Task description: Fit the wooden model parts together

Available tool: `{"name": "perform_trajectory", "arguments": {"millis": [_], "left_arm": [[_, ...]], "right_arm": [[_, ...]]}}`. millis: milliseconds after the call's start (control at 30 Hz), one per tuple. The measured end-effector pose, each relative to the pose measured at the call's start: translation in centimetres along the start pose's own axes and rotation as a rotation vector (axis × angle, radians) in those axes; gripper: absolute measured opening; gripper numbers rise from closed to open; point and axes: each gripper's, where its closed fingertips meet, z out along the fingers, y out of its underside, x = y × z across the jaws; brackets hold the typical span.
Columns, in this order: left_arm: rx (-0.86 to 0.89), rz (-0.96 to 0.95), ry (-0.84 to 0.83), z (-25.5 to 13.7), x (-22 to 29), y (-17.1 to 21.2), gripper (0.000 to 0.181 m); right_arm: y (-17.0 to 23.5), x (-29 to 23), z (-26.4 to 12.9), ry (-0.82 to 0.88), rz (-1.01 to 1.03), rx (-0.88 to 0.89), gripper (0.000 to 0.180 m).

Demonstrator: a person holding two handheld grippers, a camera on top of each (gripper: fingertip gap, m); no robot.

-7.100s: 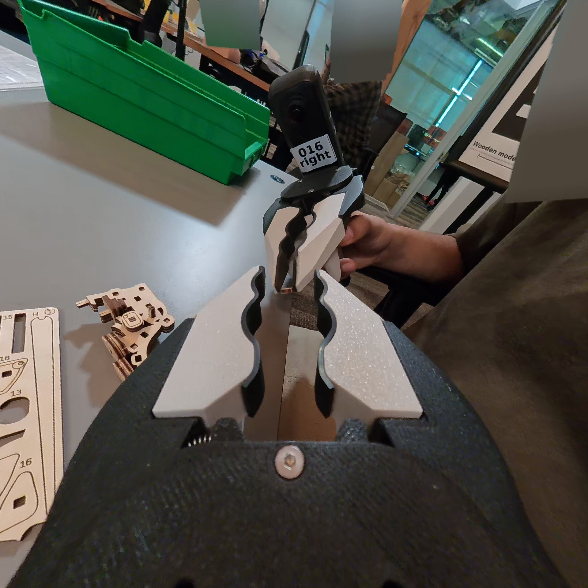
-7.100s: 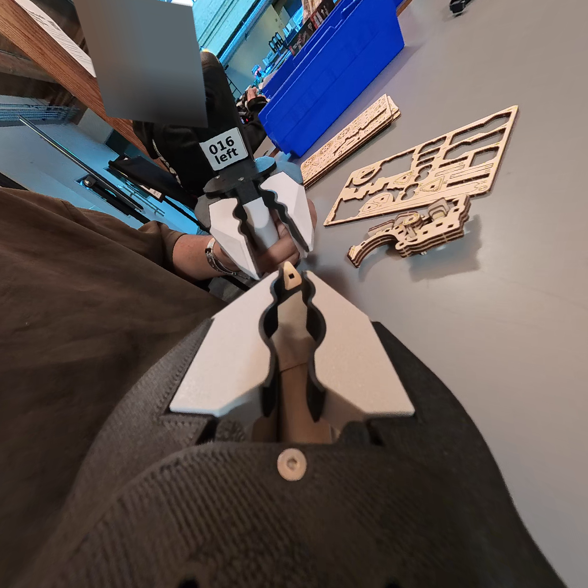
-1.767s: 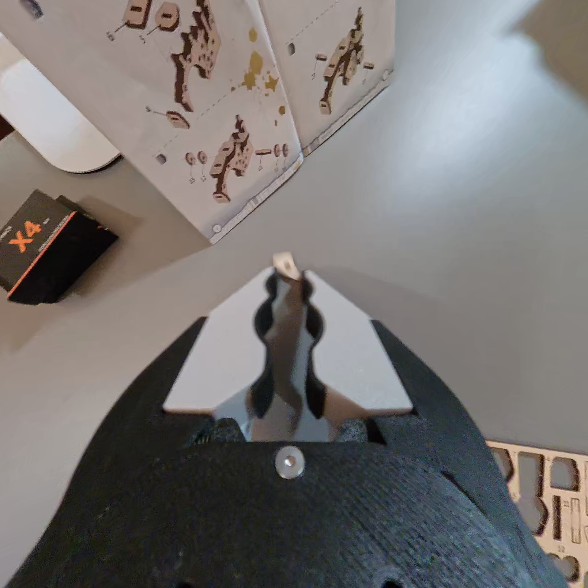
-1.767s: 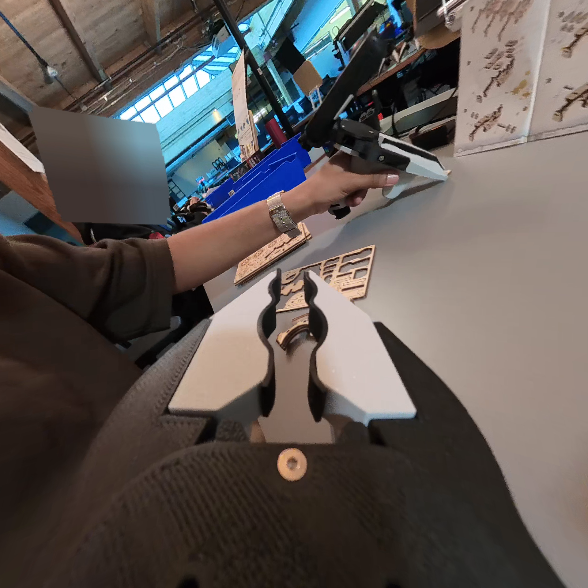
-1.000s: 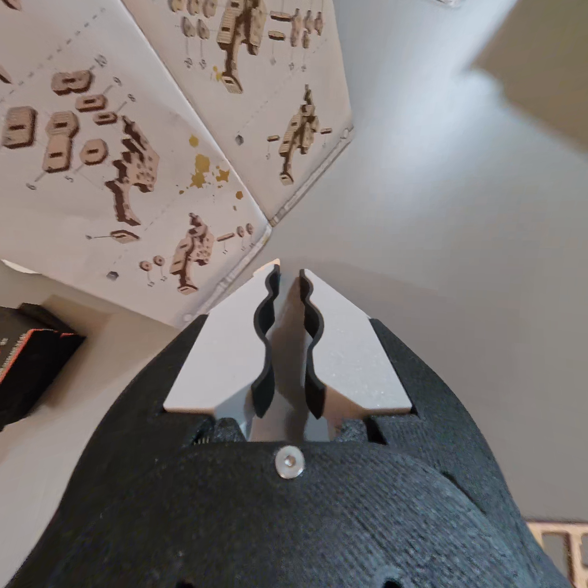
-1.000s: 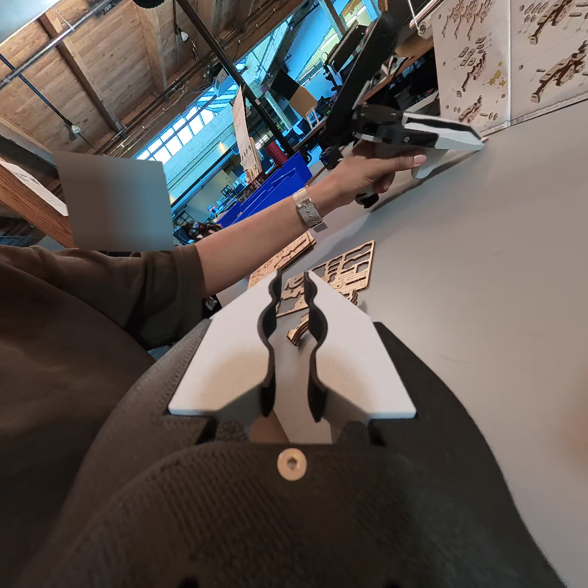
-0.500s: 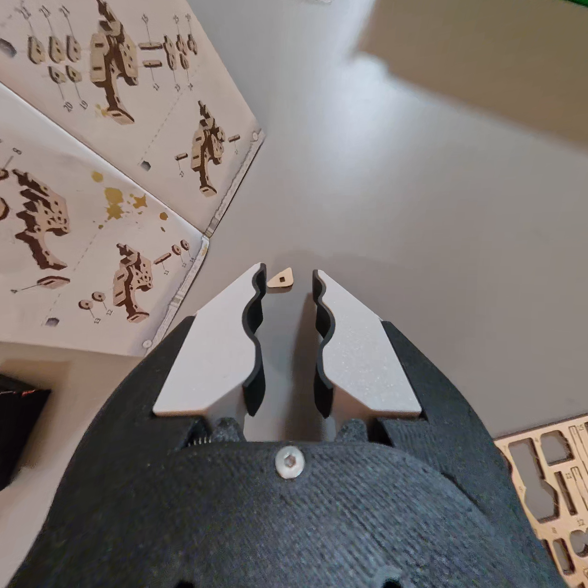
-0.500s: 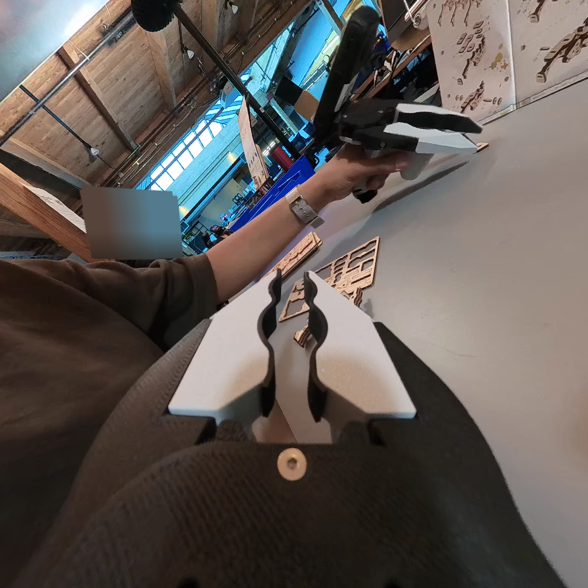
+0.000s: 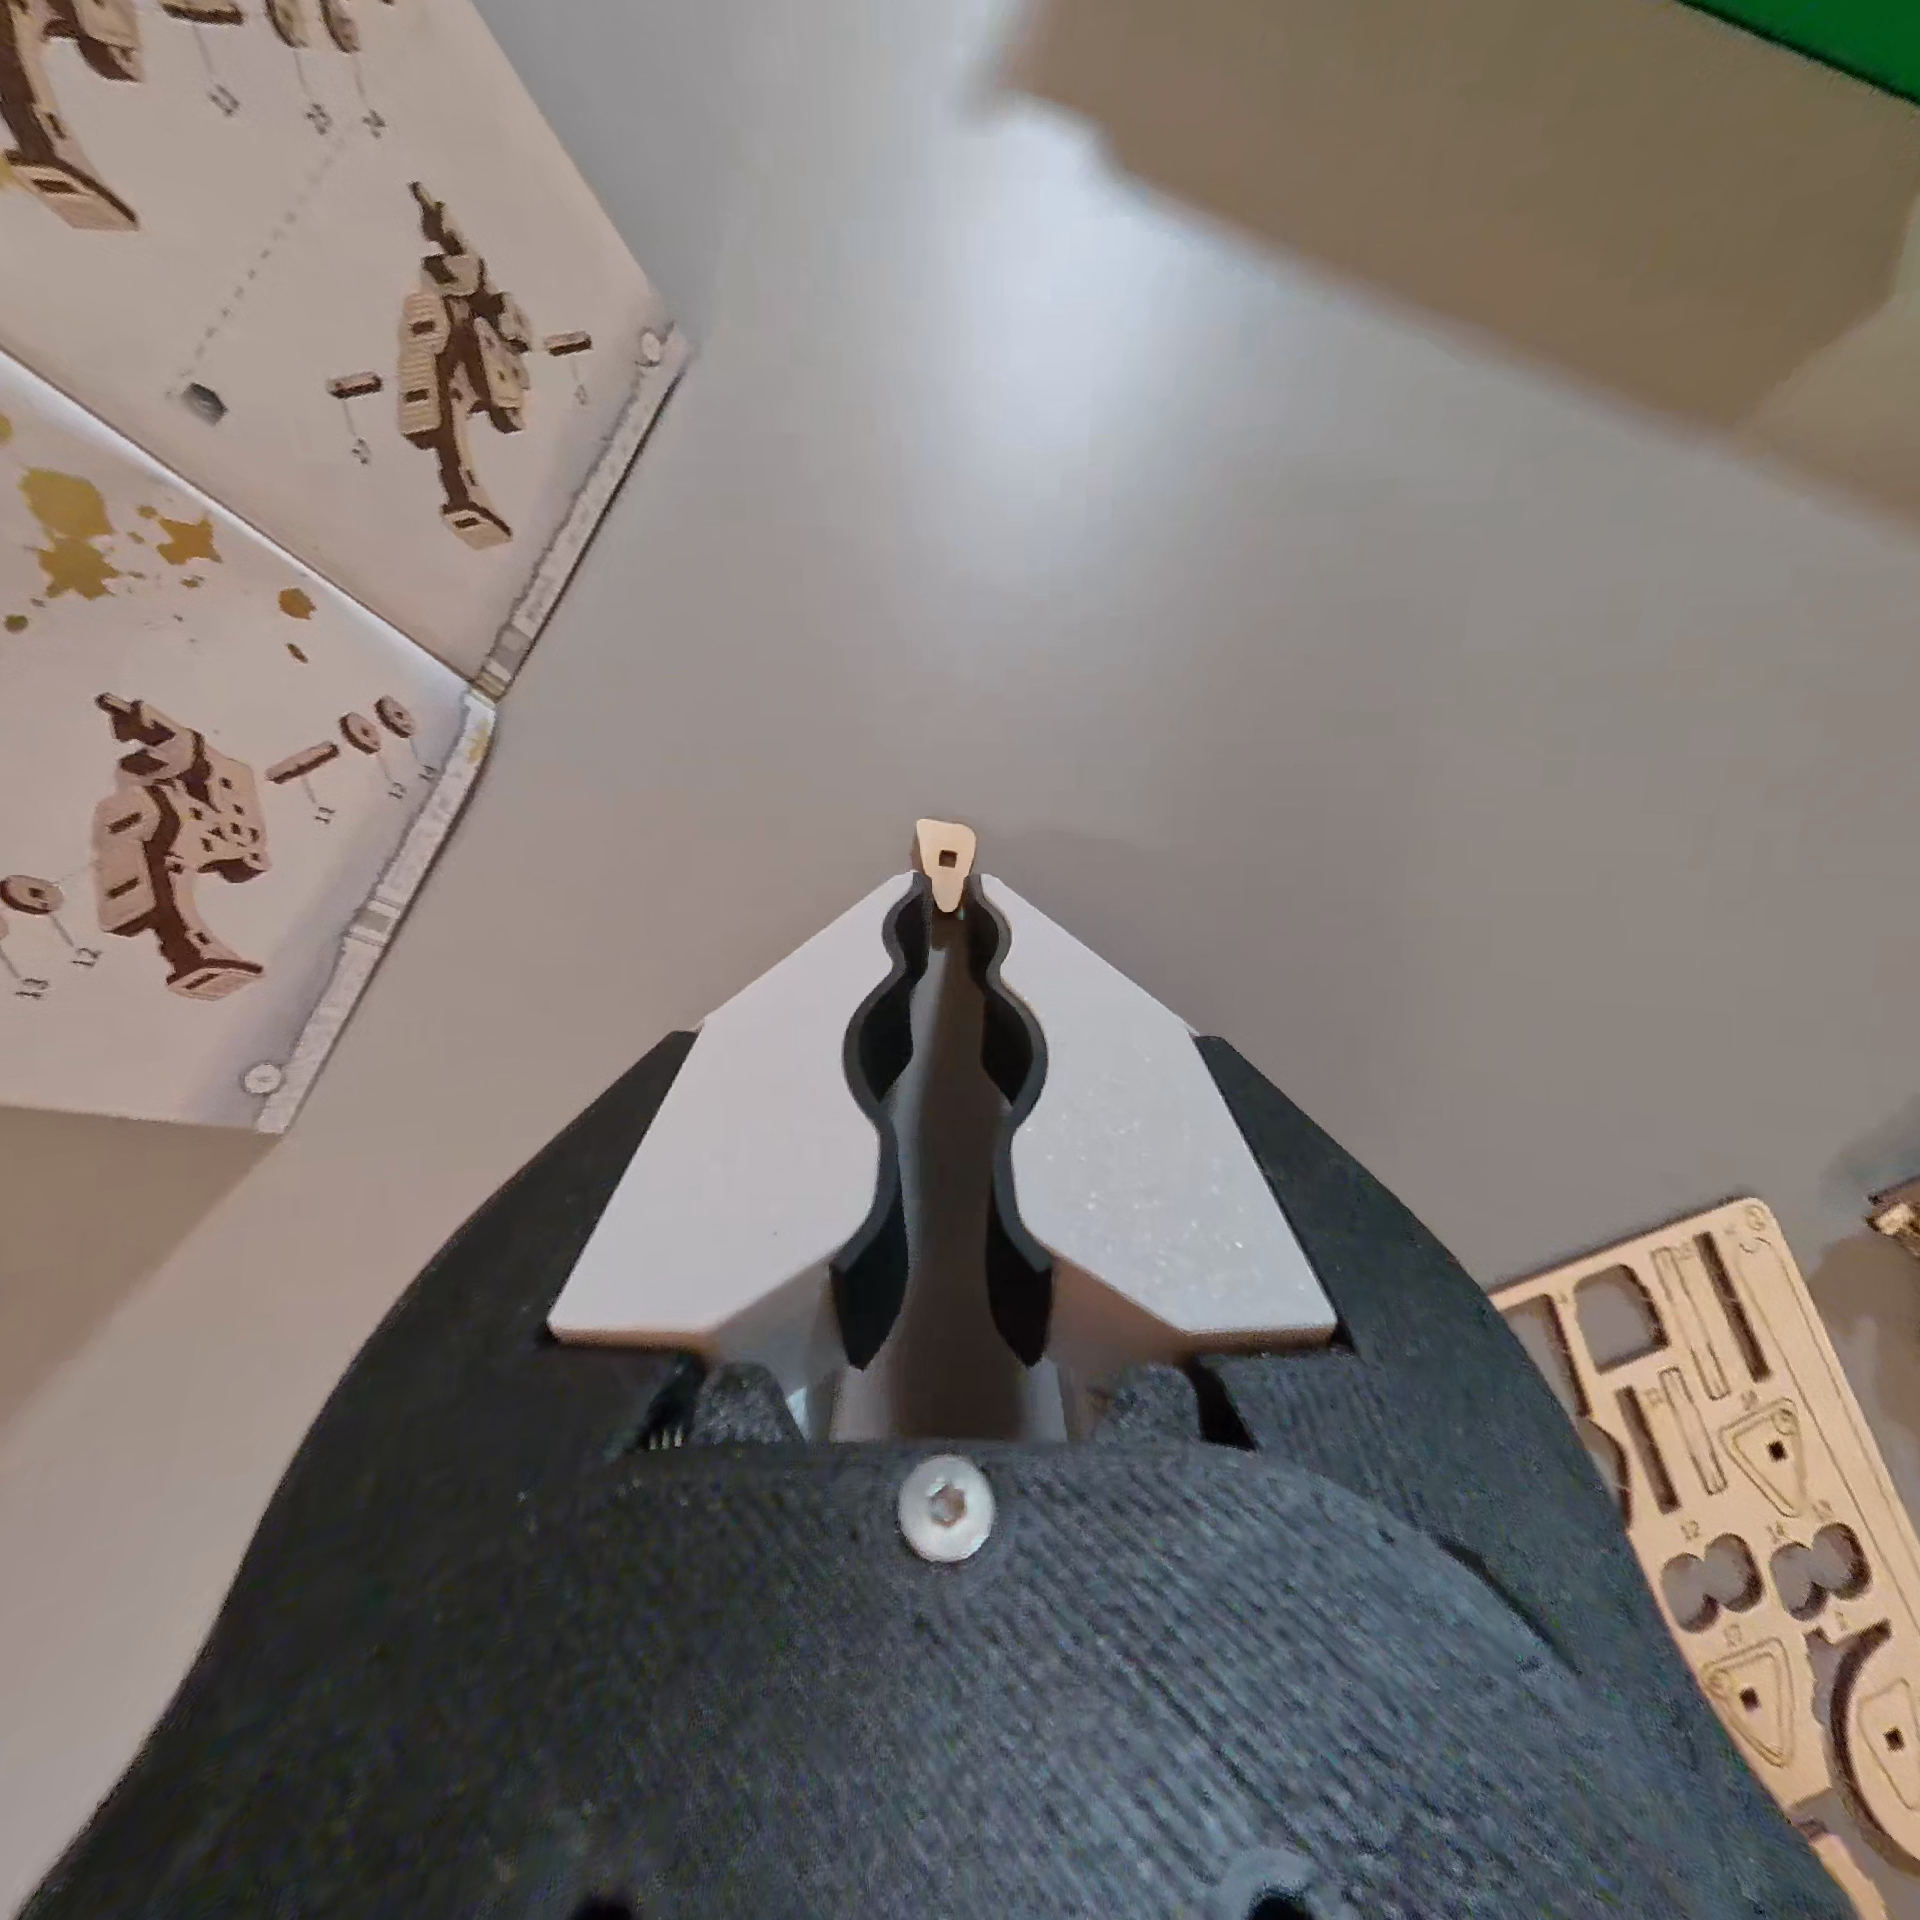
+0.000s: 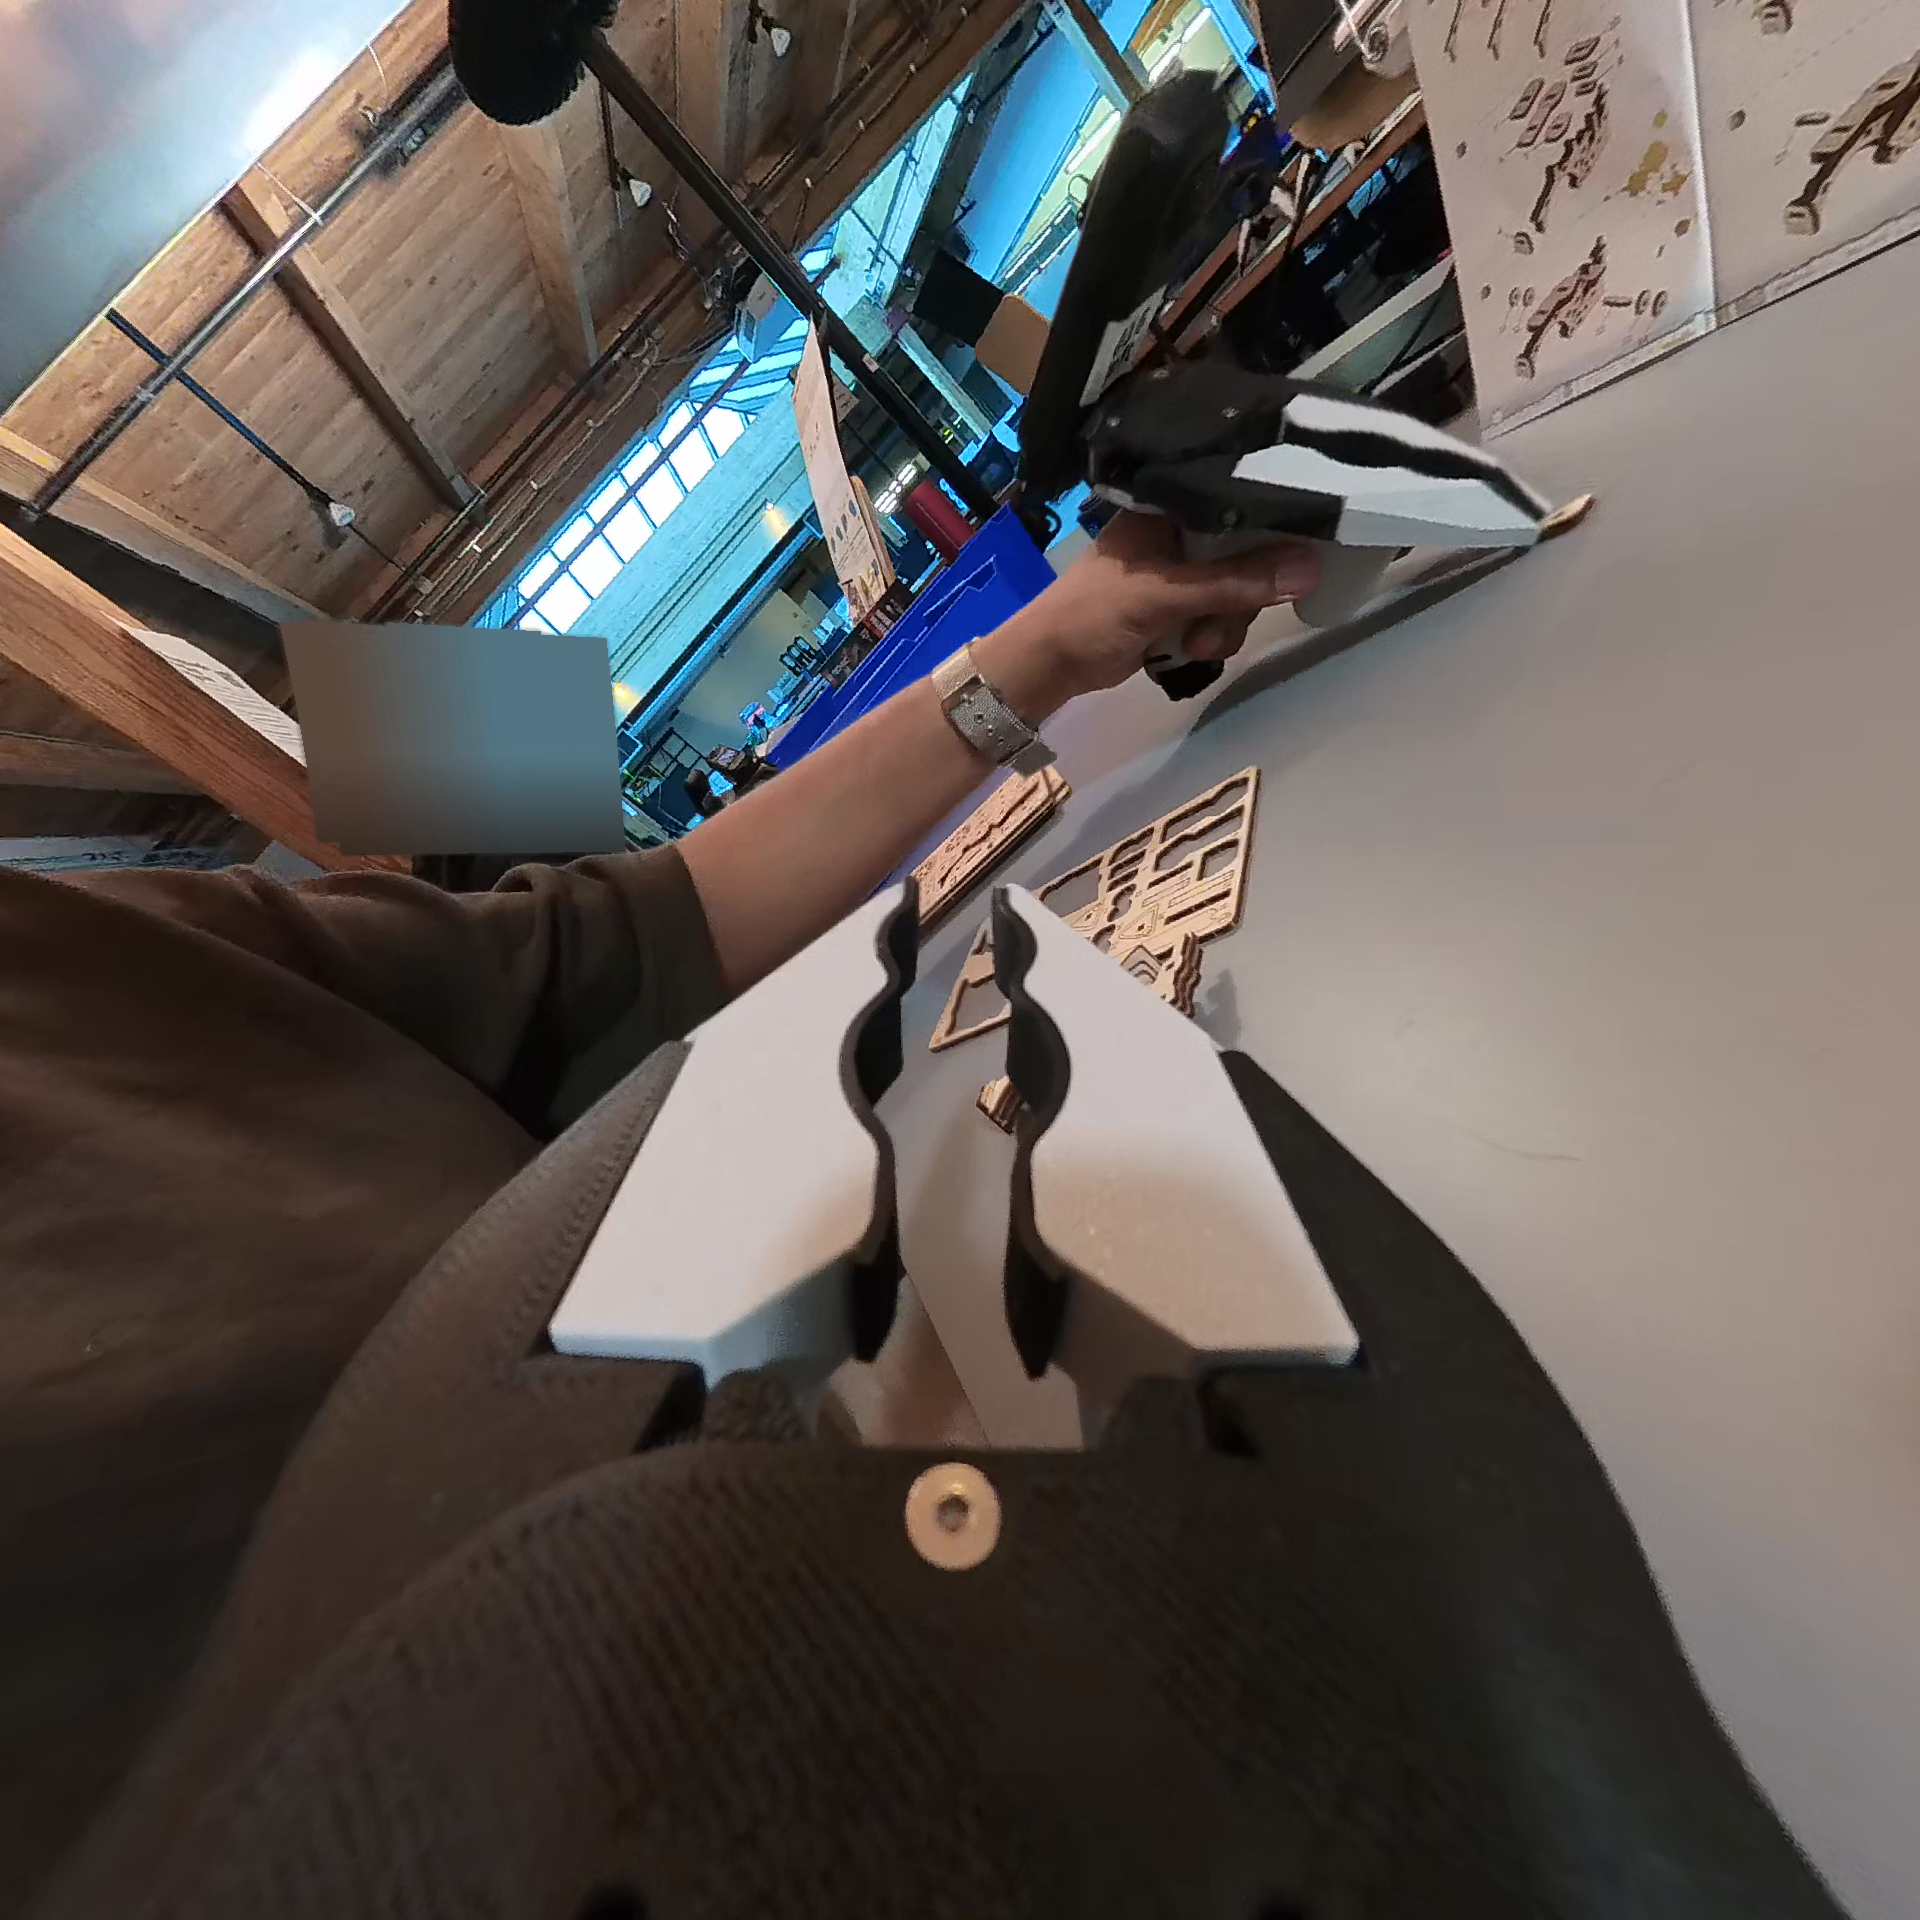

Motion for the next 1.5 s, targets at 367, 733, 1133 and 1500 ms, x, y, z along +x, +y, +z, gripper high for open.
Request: {"name": "perform_trajectory", "arguments": {"millis": [367,733,1133,1500], "left_arm": [[0.104,0.203,0.139,-4.5,13.1,-2.0,0.003],[0.129,0.303,0.151,-8.0,25.8,1.5,0.003],[0.198,0.251,0.133,-8.9,26.1,4.9,0.003],[0.252,0.203,0.116,-9.1,25.3,5.3,0.003]], "right_arm": [[-0.3,0.7,-0.5,0.117,-0.209,-0.055,0.015],[3.9,-1.6,1.9,0.275,-0.787,-0.326,0.037],[6.0,-2.9,2.8,0.098,-0.807,-0.42,0.016],[7.8,-2.3,3.7,0.069,-0.84,-0.497,0.017]]}}
